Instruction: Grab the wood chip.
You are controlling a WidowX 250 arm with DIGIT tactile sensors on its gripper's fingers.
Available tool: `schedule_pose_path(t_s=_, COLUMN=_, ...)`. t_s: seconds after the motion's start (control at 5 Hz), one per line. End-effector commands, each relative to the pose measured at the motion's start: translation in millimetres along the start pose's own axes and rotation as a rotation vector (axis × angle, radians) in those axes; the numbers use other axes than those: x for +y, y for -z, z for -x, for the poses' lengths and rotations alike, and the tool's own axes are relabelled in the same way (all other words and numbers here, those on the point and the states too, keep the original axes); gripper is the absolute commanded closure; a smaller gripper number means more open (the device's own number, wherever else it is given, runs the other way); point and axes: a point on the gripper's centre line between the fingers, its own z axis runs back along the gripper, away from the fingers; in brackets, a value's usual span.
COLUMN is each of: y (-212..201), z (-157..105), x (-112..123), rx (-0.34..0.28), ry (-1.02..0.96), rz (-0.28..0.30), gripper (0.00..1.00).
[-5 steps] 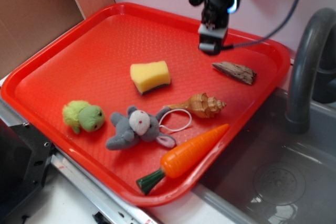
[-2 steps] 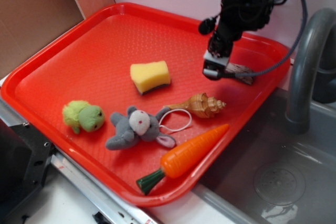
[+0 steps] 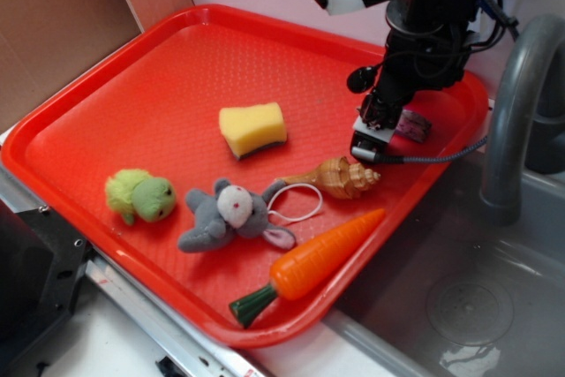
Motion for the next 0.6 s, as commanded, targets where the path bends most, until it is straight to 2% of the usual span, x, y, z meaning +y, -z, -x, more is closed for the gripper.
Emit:
schedule_pose_path(t_s=0.0, y=-11.3, z=5.1, x=-8.4, rx=-0.082, ry=-0.022, rz=-0.011, gripper=1.0)
schedule_pose_path(t_s=0.2, y=-18.3, z=13.6, x=-8.3, rx=-0.192, ry=-0.142, rz=-0.026, gripper=1.0)
schedule_pose_path(t_s=0.4, y=-26.2, z=23.3, x=-6.2, rx=-0.176, ry=-0.317, rz=-0.085, gripper=1.0)
